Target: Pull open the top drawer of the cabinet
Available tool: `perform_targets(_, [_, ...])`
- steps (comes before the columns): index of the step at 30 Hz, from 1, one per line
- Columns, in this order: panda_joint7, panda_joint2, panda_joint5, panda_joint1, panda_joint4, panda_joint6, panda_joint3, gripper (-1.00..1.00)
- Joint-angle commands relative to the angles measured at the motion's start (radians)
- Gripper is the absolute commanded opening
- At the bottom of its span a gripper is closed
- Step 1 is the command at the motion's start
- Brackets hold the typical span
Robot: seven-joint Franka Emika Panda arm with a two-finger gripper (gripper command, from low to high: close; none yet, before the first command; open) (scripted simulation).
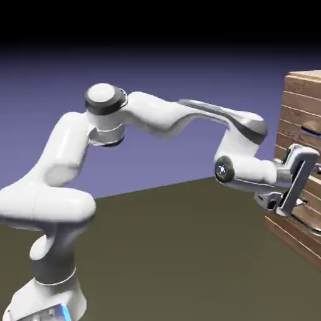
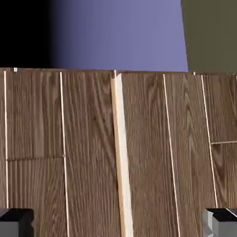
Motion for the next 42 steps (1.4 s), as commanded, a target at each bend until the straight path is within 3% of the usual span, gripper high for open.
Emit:
perform_targets(1, [-0.001, 0.027, 0.044, 0.017, 0.013, -0.011, -0.025, 0.00])
perform_targets(5, [-0.004, 0.091, 0.147, 0.058, 0.045, -0.038, -0.086, 0.00])
perform_targets(11, [0.039, 0.124, 0.157, -0.084, 0.258, 0.039, -0.024, 0.00])
perform_targets(12, [0.039, 0.124, 0.157, -0.084, 0.258, 0.039, -0.024, -1.00])
perform_targets(39, [-0.032, 0.147, 0.025, 0.583, -0.651, -0.256, -0.431, -1.00])
perform_targets(40, [-0.032, 0.147, 0.025, 0.583, -0.651, -0.256, -0.431, 1.00])
perform_targets(42, [-0.028, 0.162, 0.009, 0.613, -0.687, -0.263, -0.455, 1.00])
